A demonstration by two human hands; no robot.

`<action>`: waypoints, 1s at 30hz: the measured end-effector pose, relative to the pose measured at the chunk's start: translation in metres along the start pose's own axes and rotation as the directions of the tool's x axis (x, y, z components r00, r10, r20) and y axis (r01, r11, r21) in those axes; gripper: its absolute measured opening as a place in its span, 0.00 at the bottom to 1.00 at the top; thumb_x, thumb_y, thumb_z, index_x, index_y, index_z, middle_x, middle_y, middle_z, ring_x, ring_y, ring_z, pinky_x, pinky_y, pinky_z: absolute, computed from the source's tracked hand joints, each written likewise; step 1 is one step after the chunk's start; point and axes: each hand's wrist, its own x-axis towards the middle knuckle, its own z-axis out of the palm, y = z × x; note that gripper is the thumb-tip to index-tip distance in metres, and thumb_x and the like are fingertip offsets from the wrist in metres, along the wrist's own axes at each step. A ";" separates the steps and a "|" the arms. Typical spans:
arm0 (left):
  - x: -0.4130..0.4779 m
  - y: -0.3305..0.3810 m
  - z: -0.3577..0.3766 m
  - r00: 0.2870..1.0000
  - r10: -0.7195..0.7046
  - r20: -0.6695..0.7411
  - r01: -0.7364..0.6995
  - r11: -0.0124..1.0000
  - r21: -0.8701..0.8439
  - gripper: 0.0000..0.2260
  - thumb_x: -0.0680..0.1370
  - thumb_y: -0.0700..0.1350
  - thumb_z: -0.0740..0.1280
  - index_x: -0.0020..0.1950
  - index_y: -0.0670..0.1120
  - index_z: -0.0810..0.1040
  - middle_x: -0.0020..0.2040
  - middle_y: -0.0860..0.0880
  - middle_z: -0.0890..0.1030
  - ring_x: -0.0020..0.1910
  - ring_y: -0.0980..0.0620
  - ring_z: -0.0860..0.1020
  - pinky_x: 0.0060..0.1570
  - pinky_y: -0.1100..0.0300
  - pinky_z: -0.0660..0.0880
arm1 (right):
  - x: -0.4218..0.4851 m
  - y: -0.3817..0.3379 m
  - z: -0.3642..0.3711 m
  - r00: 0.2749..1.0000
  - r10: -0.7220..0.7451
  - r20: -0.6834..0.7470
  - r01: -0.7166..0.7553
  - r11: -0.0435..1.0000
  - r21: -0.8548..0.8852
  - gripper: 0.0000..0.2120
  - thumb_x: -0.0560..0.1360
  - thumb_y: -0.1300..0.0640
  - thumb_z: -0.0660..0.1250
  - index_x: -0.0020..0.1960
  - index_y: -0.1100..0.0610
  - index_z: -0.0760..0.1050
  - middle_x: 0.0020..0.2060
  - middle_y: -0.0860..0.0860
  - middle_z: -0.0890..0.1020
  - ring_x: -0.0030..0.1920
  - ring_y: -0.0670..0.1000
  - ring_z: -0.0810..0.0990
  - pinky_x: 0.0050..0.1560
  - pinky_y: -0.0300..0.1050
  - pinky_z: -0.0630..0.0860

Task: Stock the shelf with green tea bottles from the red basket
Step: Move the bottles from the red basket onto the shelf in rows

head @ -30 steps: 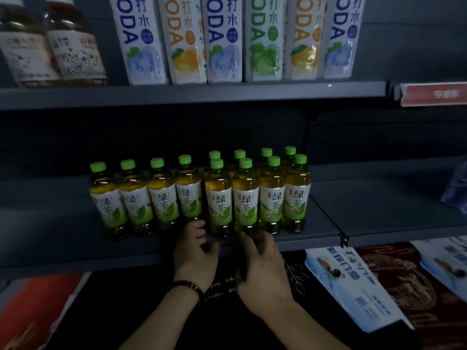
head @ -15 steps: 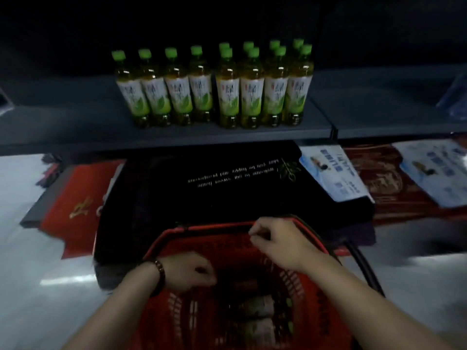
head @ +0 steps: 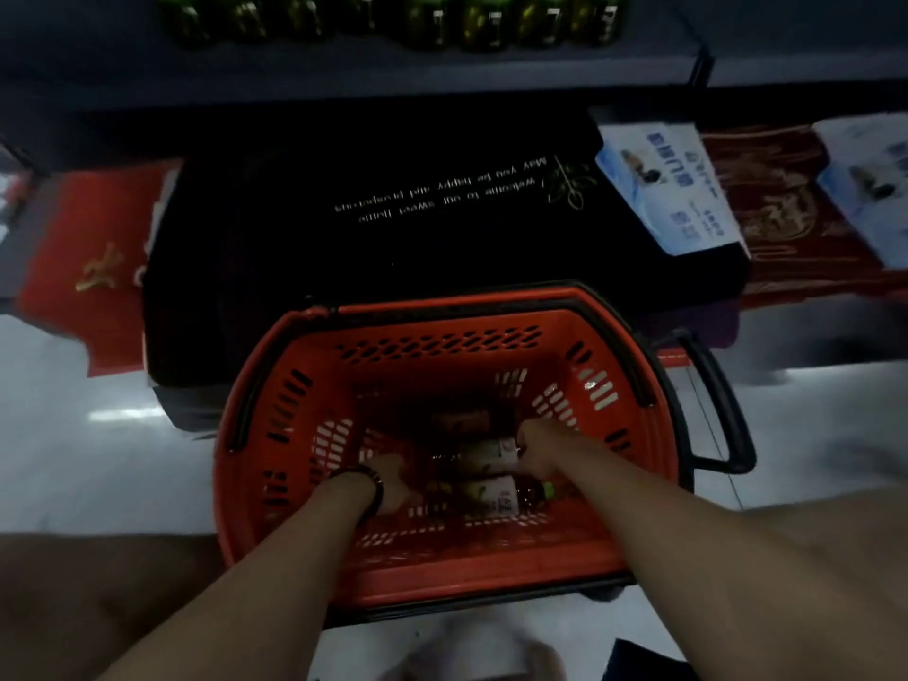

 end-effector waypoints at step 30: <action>0.007 0.036 -0.008 0.931 0.227 -0.287 -0.219 0.974 0.062 0.36 0.67 0.59 0.81 0.74 0.56 0.75 0.66 0.50 0.84 0.65 0.46 0.82 0.62 0.55 0.77 | -0.008 -0.042 -0.086 0.922 -0.375 0.099 0.383 0.919 -0.087 0.25 0.62 0.43 0.85 0.55 0.47 0.81 0.48 0.44 0.85 0.48 0.48 0.84 0.41 0.43 0.79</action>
